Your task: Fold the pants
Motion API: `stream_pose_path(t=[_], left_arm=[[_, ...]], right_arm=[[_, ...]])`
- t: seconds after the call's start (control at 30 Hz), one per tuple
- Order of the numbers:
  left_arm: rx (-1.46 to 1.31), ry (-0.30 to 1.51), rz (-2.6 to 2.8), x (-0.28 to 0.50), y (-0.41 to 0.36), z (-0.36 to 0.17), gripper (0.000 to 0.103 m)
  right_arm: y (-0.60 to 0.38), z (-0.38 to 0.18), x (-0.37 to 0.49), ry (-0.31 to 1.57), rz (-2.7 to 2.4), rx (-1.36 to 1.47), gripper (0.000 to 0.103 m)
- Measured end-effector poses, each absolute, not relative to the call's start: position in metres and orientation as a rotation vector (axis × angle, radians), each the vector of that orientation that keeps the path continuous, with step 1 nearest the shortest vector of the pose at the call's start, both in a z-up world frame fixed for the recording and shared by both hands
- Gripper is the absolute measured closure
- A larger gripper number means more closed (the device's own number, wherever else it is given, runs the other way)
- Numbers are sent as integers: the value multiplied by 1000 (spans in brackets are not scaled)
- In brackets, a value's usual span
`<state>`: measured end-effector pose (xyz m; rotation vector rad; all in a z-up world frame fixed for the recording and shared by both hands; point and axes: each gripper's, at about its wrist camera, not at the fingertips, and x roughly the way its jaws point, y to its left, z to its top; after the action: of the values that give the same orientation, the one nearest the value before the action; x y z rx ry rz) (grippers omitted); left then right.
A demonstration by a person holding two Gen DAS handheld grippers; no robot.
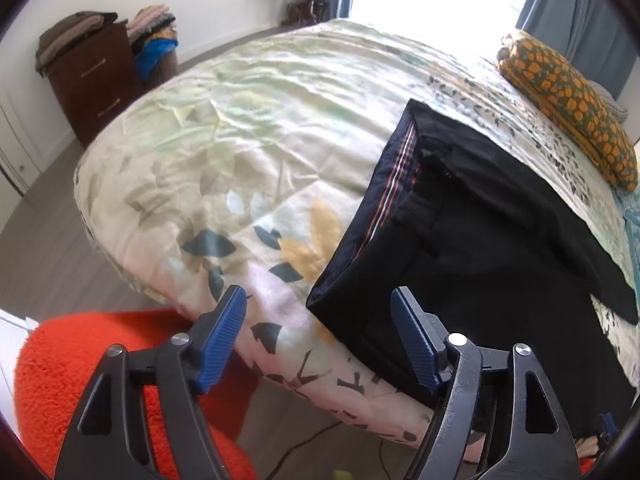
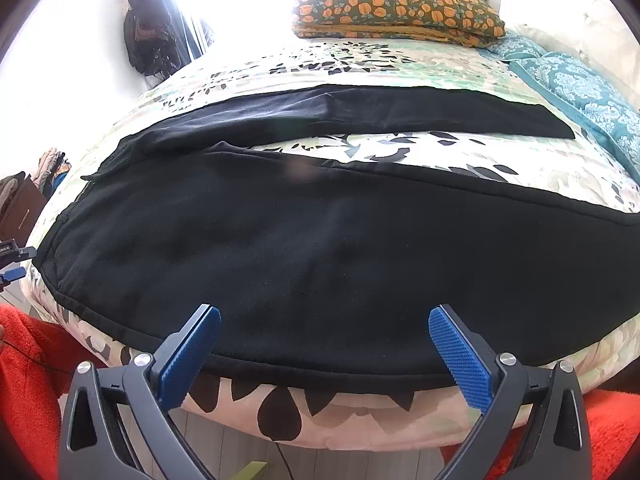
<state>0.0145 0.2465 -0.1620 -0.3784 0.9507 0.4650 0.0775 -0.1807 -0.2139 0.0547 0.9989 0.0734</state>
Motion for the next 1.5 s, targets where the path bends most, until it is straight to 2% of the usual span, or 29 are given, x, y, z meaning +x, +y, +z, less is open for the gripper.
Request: stream_pose_path(t=[0.1,0.17,0.37,0.53,0.7,0.73,0.77,0.9,1.23,1.27,1.3,1.33,1.37,1.5], left_arm=[[-330,903,360,29,216,-140,19],[-298,893,253,48,186,-131,12],[-144,894,22,119,88,-128,10],[5,891,5,182,33,-155,9],[110,978,40,212,16,-218,9],[151,960,46,209,11,-227,3],[194,916,69,203,6,-231,1],[175,893,69,200,7,-233,0],[178,848,78,199,6,-239,1],[179,846,78,199,6,-240,1],[180,845,79,199,6,-240,1],[180,845,79,199,6,-240,1],[180,845,79,199,6,-240,1],[182,849,80,200,5,-240,1]], right_arm=[[-187,-213,79,1002,70,96,0],[-192,-211,81,1002,70,137,0],[-225,-199,102,1017,77,261,0],[-300,-184,148,1007,-4,238,0],[-435,-170,212,1006,-152,364,0],[-463,-167,228,1005,-183,384,0],[-490,-164,246,1009,-212,396,0],[-578,-165,320,1040,-277,462,0],[-610,-236,469,1175,-390,278,0],[-612,-241,473,1177,-389,301,9],[-613,-245,474,1170,-373,332,30],[-614,-245,473,1164,-373,347,91],[-613,-241,470,1155,-406,329,96],[-594,-197,428,1012,-325,356,97]])
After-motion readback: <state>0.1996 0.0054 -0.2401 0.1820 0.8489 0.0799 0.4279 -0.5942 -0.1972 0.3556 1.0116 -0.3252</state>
